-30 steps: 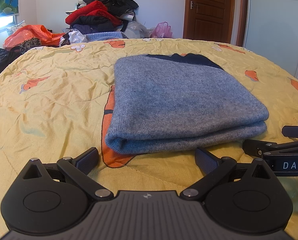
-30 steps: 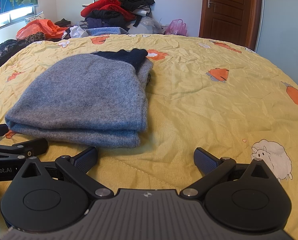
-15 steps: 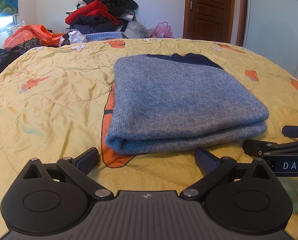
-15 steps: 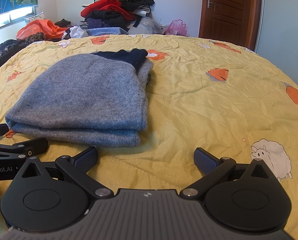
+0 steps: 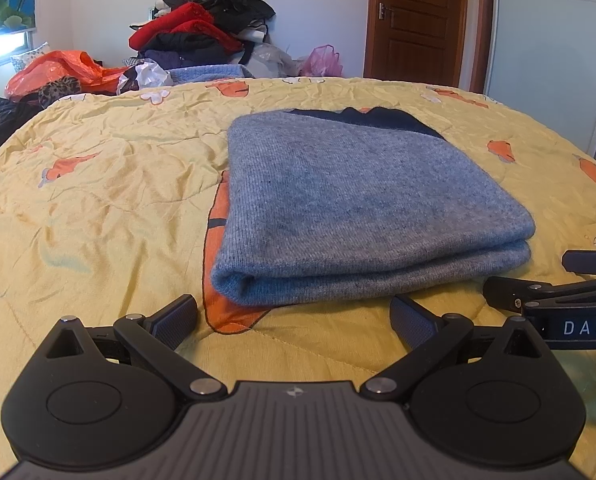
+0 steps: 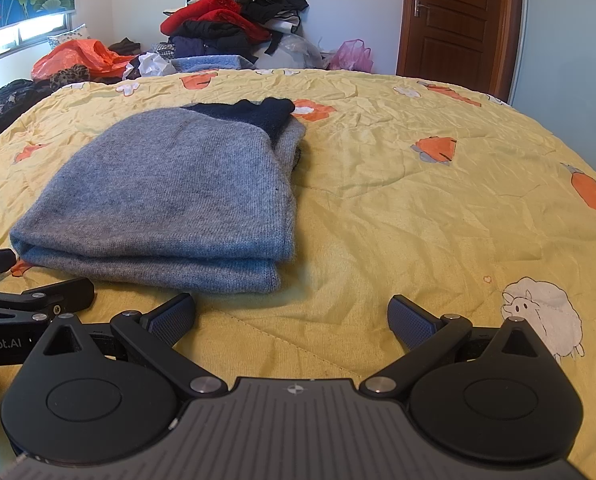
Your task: Fold small clothes
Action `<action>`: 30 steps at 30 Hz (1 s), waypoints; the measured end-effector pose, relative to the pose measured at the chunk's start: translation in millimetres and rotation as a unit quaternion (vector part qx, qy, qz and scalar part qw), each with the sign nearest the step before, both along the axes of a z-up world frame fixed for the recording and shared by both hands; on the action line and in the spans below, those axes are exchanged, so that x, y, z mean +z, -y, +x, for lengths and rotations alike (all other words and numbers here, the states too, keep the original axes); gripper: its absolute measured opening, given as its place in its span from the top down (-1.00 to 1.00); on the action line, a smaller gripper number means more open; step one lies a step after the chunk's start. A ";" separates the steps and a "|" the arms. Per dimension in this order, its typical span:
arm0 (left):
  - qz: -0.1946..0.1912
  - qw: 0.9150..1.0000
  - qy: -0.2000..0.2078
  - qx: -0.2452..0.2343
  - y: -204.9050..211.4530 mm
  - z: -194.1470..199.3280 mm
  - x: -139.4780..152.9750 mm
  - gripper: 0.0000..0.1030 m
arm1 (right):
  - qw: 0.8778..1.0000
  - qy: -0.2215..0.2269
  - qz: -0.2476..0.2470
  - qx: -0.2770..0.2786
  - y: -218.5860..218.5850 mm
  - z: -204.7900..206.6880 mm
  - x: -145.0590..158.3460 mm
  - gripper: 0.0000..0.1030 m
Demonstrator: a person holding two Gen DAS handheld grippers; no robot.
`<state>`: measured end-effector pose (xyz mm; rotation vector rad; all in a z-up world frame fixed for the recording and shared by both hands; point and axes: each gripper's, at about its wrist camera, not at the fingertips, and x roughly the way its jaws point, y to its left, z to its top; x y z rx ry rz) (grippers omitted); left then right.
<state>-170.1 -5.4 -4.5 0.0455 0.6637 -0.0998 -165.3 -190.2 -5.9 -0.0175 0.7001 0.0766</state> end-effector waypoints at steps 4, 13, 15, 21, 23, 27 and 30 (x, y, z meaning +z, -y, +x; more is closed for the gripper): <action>0.003 1.000 -0.002 0.002 0.7 2.1 0.0 -1.00 | 1.000 0.000 0.000 0.000 -0.1 -0.4 -0.1 -1.00; 0.003 1.000 -0.002 0.002 0.9 2.9 -0.2 -1.00 | 1.000 0.000 0.000 0.000 -0.2 -0.8 -0.1 -1.00; 0.003 1.000 -0.002 0.002 1.1 2.9 -0.1 -1.00 | 1.000 0.000 0.000 0.000 -0.2 -0.7 0.0 -1.00; 0.004 1.000 -0.003 0.002 1.1 2.7 -0.2 -1.00 | 1.000 0.000 0.000 -0.001 -0.2 -0.7 0.0 -1.00; 0.004 1.000 -0.003 0.002 1.2 3.2 0.0 -1.00 | 1.000 0.000 0.000 0.000 -0.3 -0.9 -0.1 -1.00; 0.004 1.000 -0.003 0.003 1.3 3.1 -0.1 -1.00 | 1.000 0.001 0.000 0.000 -0.2 -0.9 0.0 -1.00; 0.004 1.000 -0.003 0.002 1.5 3.4 0.0 -1.00 | 1.000 0.001 0.000 0.000 -0.3 -1.1 0.0 -1.00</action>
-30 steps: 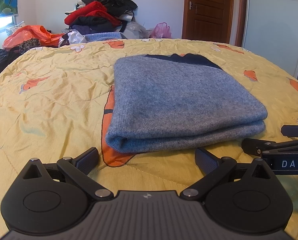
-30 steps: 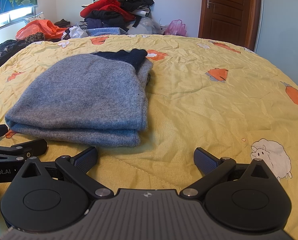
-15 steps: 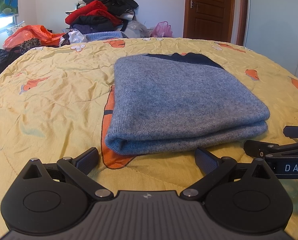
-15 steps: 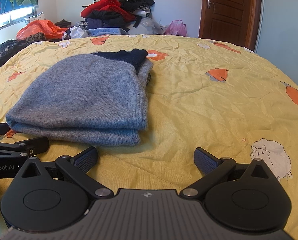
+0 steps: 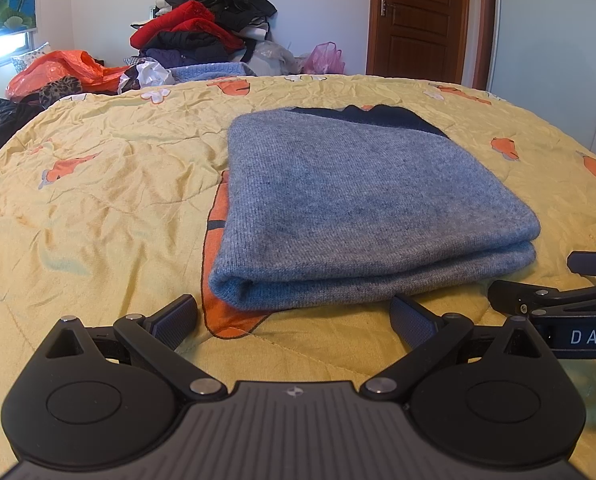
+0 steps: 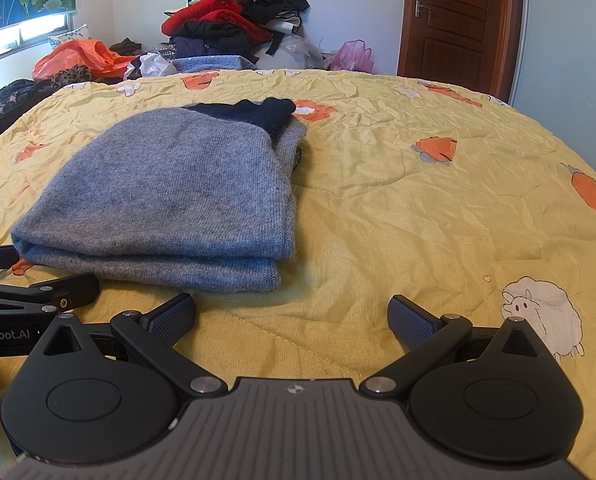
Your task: Fold small clothes
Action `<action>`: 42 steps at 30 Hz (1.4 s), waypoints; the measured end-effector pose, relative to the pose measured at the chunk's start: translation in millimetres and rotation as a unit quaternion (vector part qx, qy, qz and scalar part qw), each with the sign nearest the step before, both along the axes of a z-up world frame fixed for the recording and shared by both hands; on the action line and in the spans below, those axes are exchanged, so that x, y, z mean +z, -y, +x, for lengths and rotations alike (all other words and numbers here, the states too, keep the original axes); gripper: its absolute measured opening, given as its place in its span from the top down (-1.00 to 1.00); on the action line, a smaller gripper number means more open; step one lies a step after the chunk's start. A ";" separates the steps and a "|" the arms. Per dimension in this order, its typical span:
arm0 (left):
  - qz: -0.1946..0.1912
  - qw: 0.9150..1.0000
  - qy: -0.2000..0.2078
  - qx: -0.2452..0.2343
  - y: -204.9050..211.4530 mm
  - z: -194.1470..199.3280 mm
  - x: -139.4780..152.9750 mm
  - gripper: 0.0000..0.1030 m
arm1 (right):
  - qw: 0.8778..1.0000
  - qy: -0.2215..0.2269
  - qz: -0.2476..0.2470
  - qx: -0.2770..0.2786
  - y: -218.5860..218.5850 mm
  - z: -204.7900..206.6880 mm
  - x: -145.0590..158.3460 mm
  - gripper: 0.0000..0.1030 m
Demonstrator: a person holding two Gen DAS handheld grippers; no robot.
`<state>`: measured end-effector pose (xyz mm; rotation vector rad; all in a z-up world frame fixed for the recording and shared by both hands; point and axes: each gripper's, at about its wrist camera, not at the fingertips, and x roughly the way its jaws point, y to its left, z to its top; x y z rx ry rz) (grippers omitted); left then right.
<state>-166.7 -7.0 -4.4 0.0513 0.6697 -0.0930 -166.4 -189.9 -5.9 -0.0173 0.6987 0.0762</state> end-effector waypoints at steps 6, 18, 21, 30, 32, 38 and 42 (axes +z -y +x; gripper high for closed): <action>0.000 1.000 0.000 0.000 0.1 0.1 0.0 -1.00 | 1.000 0.000 0.000 0.000 -0.2 -0.5 0.2 -1.00; 0.000 1.000 0.000 0.000 0.3 0.4 -0.1 -1.00 | 1.000 0.001 0.000 0.000 -0.5 -1.2 0.3 -1.00; 0.000 1.000 0.000 0.000 0.3 0.3 -0.2 -1.00 | 1.000 0.000 0.000 -0.001 -0.6 -1.3 0.0 -1.00; 0.000 1.000 0.000 0.000 0.5 0.4 -0.1 -1.00 | 1.000 0.001 0.000 -0.001 -0.8 -1.6 -0.1 -1.00; 0.001 1.000 0.000 0.000 0.2 0.3 -0.1 -1.00 | 1.000 0.001 0.000 -0.001 -0.9 -1.6 -0.2 -1.00; 0.001 1.000 -0.005 -0.002 -0.1 1.0 0.2 -1.00 | 1.000 0.001 0.000 0.000 -0.4 -1.1 -0.4 -1.00; 0.001 1.000 -0.008 -0.001 -0.5 -0.9 1.1 -1.00 | 1.000 0.001 0.000 -0.001 -1.1 -1.9 0.0 -1.00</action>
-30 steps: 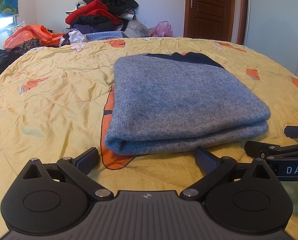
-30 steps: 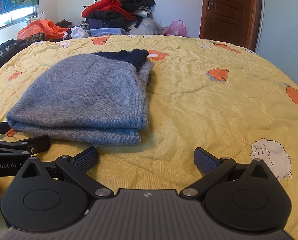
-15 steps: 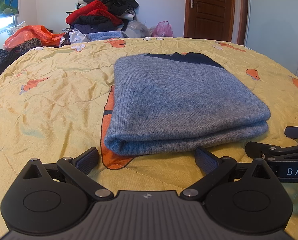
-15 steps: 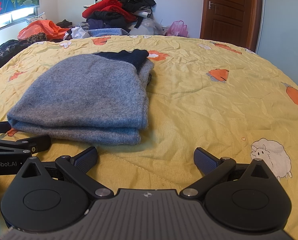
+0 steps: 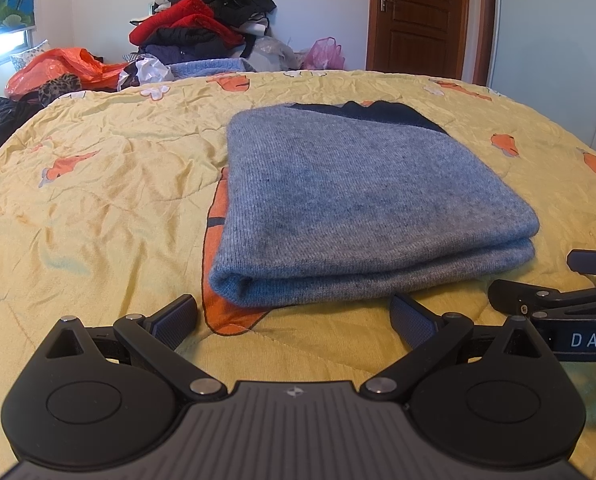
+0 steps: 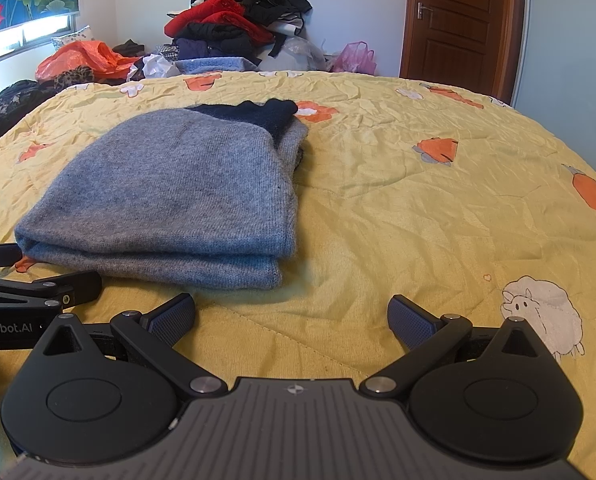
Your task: Fold small clothes
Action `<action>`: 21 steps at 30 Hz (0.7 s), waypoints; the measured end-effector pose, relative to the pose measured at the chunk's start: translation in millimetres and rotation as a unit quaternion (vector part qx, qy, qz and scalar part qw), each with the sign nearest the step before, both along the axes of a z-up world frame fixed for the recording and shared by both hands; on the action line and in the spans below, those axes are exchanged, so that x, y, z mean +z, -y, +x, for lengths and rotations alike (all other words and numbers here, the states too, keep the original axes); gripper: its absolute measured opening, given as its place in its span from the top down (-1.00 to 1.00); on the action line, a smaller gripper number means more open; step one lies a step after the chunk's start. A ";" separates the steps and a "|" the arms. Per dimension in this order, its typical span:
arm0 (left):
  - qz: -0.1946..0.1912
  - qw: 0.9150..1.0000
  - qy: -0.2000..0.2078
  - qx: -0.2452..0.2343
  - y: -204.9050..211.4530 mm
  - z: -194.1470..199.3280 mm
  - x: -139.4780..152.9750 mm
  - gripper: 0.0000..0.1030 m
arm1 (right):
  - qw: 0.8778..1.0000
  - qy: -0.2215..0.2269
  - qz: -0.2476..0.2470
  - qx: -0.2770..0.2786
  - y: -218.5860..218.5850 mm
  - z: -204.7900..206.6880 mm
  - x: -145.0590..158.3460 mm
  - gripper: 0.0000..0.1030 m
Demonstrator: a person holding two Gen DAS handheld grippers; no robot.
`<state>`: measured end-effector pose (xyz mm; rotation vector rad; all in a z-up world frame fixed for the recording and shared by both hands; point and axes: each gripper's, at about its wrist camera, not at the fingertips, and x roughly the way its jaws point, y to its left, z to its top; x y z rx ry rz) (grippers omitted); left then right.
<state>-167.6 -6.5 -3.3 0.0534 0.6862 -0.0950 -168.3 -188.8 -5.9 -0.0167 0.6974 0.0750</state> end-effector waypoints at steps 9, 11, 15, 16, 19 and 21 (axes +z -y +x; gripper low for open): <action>-0.002 0.999 0.003 0.050 3.2 -24.6 42.6 -1.00 | 1.000 0.008 0.016 -0.024 10.9 -27.1 30.1 -0.99; -0.001 0.999 -0.003 0.040 7.6 -30.6 52.2 -1.00 | 0.999 0.004 0.029 -0.016 15.0 -34.4 39.2 -0.99; -0.009 0.999 -0.011 0.032 11.7 -37.7 60.9 -1.00 | 0.998 -0.022 0.064 -0.018 20.6 -32.9 43.2 -0.99; -0.009 1.000 -0.007 0.029 12.5 -38.3 61.5 -1.00 | 0.997 -0.022 0.065 -0.021 21.5 -32.2 43.0 -0.99; 0.008 0.999 0.034 0.024 13.3 -43.5 62.3 -0.99 | 0.997 -0.021 0.062 -0.027 22.2 -29.9 43.0 -0.99; 0.008 0.998 0.049 0.038 10.3 -43.8 62.6 -0.91 | 0.997 -0.018 0.064 -0.031 23.8 -28.2 43.6 -0.99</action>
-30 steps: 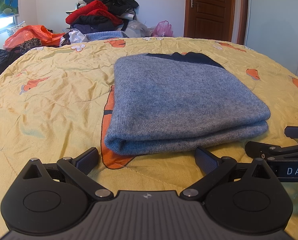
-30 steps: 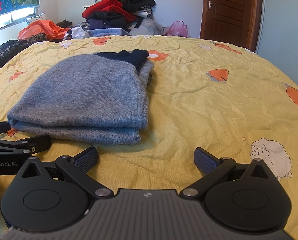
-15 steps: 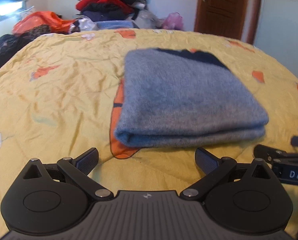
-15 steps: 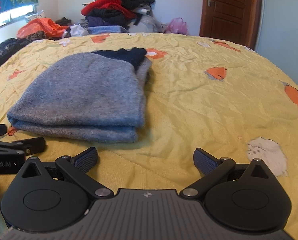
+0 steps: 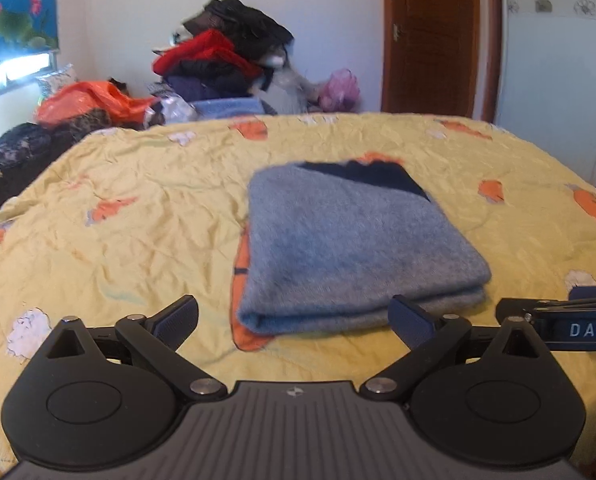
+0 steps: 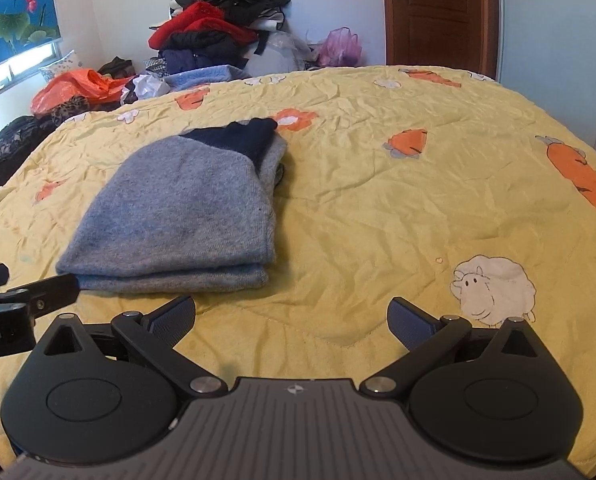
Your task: Fold small clothes
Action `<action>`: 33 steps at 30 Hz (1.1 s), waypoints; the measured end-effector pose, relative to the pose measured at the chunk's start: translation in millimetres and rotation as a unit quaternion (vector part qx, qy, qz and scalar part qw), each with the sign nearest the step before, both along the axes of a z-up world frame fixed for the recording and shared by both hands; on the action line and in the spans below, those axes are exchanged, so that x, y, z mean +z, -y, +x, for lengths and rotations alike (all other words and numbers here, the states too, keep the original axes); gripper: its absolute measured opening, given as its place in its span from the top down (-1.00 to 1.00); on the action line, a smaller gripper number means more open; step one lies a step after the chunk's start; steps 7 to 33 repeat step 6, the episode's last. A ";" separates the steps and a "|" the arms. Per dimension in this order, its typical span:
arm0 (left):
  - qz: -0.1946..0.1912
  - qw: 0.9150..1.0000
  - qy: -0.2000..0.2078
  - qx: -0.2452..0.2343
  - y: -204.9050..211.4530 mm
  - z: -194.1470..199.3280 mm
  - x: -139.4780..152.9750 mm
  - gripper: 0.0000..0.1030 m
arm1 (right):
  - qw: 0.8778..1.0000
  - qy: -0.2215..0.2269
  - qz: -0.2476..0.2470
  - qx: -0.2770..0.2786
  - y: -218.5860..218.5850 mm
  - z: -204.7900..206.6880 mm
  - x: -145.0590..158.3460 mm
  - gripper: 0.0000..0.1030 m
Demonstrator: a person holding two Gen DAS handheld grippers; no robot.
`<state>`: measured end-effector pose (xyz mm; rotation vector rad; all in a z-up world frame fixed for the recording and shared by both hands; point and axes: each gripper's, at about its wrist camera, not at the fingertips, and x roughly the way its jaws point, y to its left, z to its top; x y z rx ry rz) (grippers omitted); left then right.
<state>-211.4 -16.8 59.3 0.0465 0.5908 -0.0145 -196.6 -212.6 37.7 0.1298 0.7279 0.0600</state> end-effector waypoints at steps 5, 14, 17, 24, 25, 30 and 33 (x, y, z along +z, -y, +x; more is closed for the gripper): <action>-0.061 0.997 -0.035 0.013 -23.3 13.1 -5.3 -0.91 | 1.000 -0.010 0.008 -0.002 2.4 11.7 -2.1 -0.99; -0.069 0.996 -0.049 0.013 -28.2 17.2 -7.1 -0.97 | 1.000 -0.014 0.010 -0.002 3.0 14.5 -2.3 -0.99; -0.069 0.996 -0.049 0.013 -28.2 17.2 -7.1 -0.97 | 1.000 -0.014 0.010 -0.002 3.0 14.5 -2.3 -0.99; -0.069 0.996 -0.049 0.013 -28.2 17.2 -7.1 -0.97 | 1.000 -0.014 0.010 -0.002 3.0 14.5 -2.3 -0.99; -0.069 0.996 -0.049 0.013 -28.2 17.2 -7.1 -0.97 | 1.000 -0.014 0.010 -0.002 3.0 14.5 -2.3 -0.99; -0.069 0.996 -0.049 0.013 -28.2 17.2 -7.1 -0.97 | 1.000 -0.014 0.010 -0.002 3.0 14.5 -2.3 -0.99; -0.069 0.996 -0.049 0.013 -28.2 17.2 -7.1 -0.97 | 1.000 -0.014 0.010 -0.002 3.0 14.5 -2.3 -0.99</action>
